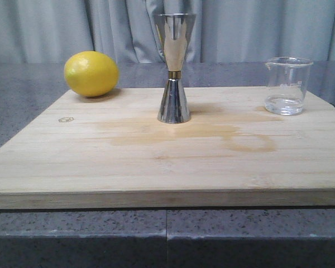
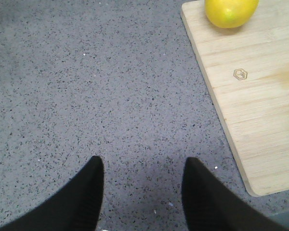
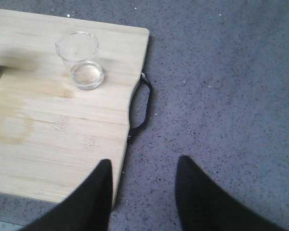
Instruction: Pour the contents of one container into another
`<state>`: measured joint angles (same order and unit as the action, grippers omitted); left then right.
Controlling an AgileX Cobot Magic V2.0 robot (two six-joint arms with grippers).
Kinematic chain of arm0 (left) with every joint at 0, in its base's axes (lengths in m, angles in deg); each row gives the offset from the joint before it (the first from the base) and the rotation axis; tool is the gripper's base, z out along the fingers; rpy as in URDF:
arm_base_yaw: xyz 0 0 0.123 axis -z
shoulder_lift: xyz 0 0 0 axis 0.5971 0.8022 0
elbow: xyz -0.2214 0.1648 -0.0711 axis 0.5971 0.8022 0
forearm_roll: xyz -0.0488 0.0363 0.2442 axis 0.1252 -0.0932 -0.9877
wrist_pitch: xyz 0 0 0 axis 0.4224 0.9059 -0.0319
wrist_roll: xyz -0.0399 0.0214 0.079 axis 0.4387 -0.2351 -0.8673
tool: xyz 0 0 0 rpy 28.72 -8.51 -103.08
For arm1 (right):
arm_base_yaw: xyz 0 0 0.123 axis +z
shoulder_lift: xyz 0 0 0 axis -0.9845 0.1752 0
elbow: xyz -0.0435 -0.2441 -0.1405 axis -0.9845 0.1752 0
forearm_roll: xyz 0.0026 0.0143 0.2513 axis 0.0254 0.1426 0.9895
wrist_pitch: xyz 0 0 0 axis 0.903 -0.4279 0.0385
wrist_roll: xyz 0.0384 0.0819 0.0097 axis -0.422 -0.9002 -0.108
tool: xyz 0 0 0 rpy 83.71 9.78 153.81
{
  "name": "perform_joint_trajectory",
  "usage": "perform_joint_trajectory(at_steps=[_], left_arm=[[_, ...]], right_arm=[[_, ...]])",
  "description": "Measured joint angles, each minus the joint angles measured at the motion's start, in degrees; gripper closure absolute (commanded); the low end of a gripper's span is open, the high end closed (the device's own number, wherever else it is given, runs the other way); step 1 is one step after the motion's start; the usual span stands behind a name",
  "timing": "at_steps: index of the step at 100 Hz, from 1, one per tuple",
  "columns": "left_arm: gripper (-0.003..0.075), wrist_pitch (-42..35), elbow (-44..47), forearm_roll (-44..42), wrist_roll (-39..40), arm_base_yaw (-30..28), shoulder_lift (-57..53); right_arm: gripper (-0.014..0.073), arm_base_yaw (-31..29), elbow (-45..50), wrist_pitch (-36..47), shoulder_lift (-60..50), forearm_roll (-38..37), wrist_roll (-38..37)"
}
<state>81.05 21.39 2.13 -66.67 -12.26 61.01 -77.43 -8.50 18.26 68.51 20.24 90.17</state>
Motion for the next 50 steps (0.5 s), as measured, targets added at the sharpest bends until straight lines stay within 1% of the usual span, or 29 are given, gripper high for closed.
perform_joint_trajectory(at_steps=[10, 18, 24, 50], left_arm=[[0.0615, -0.6, 0.0, 0.0, 0.0, 0.0, 0.0], [0.0697, -0.8, 0.0, 0.0, 0.1, 0.0, 0.0], [0.0738, -1.0, 0.0, 0.0, 0.1, 0.0, 0.0], [0.0739, -2.0, 0.0, 0.0, 0.1, 0.0, 0.0]], right_arm=[[0.0589, 0.0, 0.0, 0.0, 0.0, 0.0, 0.0], [0.0645, 0.0, 0.0, 0.0, 0.0, 0.0, 0.0], [0.0665, 0.0, 0.0, 0.0, 0.0, 0.0, 0.0], [0.0665, 0.0, 0.0, 1.4, 0.0, 0.0, 0.0]])
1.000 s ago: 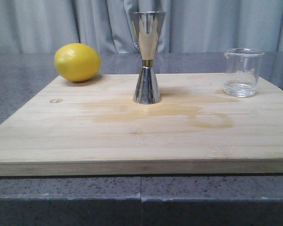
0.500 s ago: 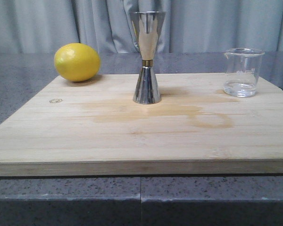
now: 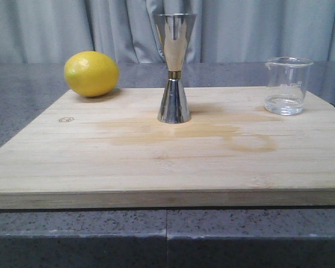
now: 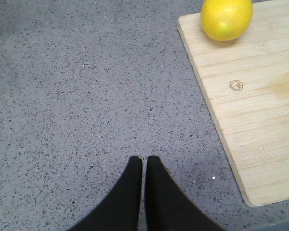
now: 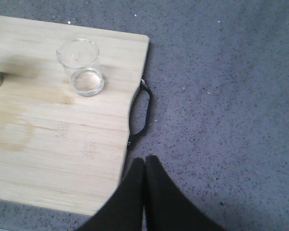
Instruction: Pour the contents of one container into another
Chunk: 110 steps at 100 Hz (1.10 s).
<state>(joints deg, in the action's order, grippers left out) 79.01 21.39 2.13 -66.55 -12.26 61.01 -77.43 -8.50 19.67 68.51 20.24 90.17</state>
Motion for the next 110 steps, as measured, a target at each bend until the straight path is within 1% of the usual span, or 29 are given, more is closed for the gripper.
perform_joint_trajectory(at_steps=[46, 54, 60, 67, 72, 76, 80, 81, 85, 94, 110], left_arm=[[0.0739, 0.0, 0.1, 0.2, 0.1, -0.1, -0.3], [0.0739, -1.0, 1.1, 1.8, -1.0, -1.7, -1.7], [0.0739, -3.1, 3.3, 4.5, -4.2, -4.3, -3.8], [0.0739, -8.0, 7.4, 8.0, -9.3, -8.2, -7.2], [0.0739, -13.0, 11.1, 9.7, -12.0, -10.9, -10.0], [0.0738, -16.3, 14.1, 10.6, -13.0, -12.9, -12.8], [0.0739, -21.3, 18.0, 11.2, -13.6, -14.4, -15.3], [0.0739, -21.3, 19.3, 11.2, -13.7, -14.9, -16.3], [0.0739, -26.4, 22.8, 11.6, -14.1, -16.4, -19.4], [0.0739, -34.6, 31.6, 12.2, -14.4, -18.5, -25.5], [0.0739, -44.2, 43.2, 12.7, -14.6, -20.1, -34.9]], right_arm=[[0.0665, 0.0, 0.0, 0.1, 0.0, 0.0, 0.0], [0.0665, 0.0, 0.0, 0.1, 0.0, 0.0, 0.0], [0.0665, 0.0, 0.0, 0.1, 0.0, 0.0, 0.0], [0.0665, 0.0, 0.0, 0.1, 0.0, 0.0, 0.0], [0.0665, 0.0, 0.0, 0.1, 0.0, 0.0, 0.0], [0.0665, 0.0, 0.0, 0.1, 0.0, 0.0, 0.0], [0.0665, 0.0, 0.0, 0.1, 0.0, 0.0, 0.0], [0.0665, 0.0, 0.0, 0.1, 0.0, 0.0, 0.0], [0.0665, 0.0, 0.0, 0.1, 0.0, 0.0, 0.0], [0.0665, 0.0, 0.0, 0.1, 0.0, 0.0, 0.0], [0.0665, 0.0, 0.0, 0.1, 0.0, 0.0, 0.0]])
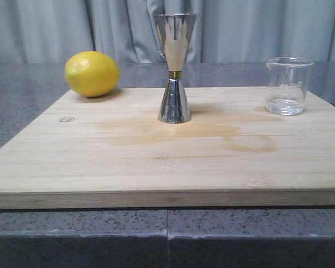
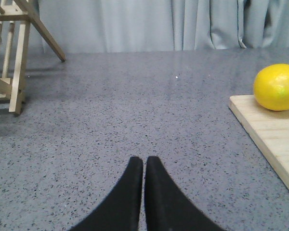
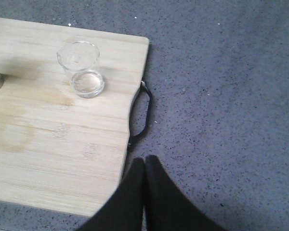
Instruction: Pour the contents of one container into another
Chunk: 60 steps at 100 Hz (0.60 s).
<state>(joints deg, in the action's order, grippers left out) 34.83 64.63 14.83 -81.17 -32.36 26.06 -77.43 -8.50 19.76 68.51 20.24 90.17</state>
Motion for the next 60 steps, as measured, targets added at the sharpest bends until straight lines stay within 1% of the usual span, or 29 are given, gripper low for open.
perform_joint_trajectory(at_steps=[16, 28, 60], left_arm=[[0.0739, -7.1, 7.2, 0.1, -0.1, 0.0, -4.2], [0.0739, -10.1, 7.4, 0.5, -0.1, 0.0, -4.2], [0.0739, -11.9, 7.4, 1.1, -0.1, 0.0, -4.2]], right_arm=[[0.0665, 0.0, 0.0, 0.0, 0.0, 0.0, 0.0], [0.0665, 0.0, 0.0, 0.0, 0.0, 0.0, 0.0], [0.0665, 0.0, 0.0, 0.0, 0.0, 0.0, 0.0]])
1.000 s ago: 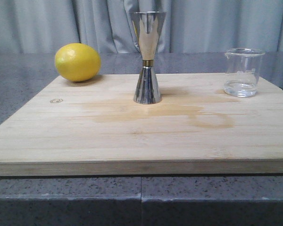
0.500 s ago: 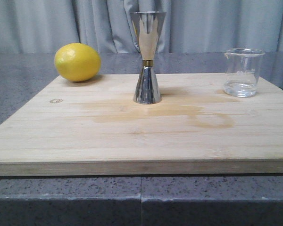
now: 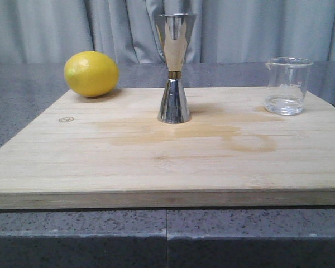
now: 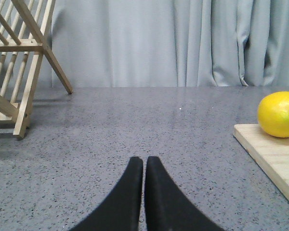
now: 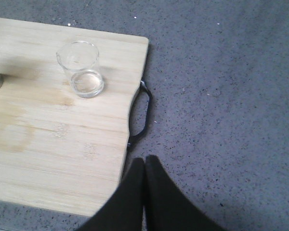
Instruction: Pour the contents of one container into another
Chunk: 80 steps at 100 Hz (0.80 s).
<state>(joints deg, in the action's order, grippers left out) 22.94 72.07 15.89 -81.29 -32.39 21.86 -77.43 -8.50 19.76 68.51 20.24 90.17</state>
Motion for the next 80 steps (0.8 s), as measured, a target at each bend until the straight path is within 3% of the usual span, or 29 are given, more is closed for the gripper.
perform_joint_trajectory(at_steps=[53, 63, 80], left_arm=[[0.0739, -0.1, 0.0, 0.0, 0.0, 0.0, 0.0], [0.0739, -0.1, 0.0, 0.0, 0.0, 0.0, 0.0], [0.0739, -0.1, 0.0, 0.0, 0.0, 0.0, 0.0]], right_arm=[[0.0665, -0.3, 1.7, 2.0, -1.3, -0.1, 0.0], [0.0665, -1.9, 6.7, 7.4, -6.2, -0.1, 0.0], [0.0665, -5.5, 21.3, 24.9, -18.2, 2.4, 0.0]])
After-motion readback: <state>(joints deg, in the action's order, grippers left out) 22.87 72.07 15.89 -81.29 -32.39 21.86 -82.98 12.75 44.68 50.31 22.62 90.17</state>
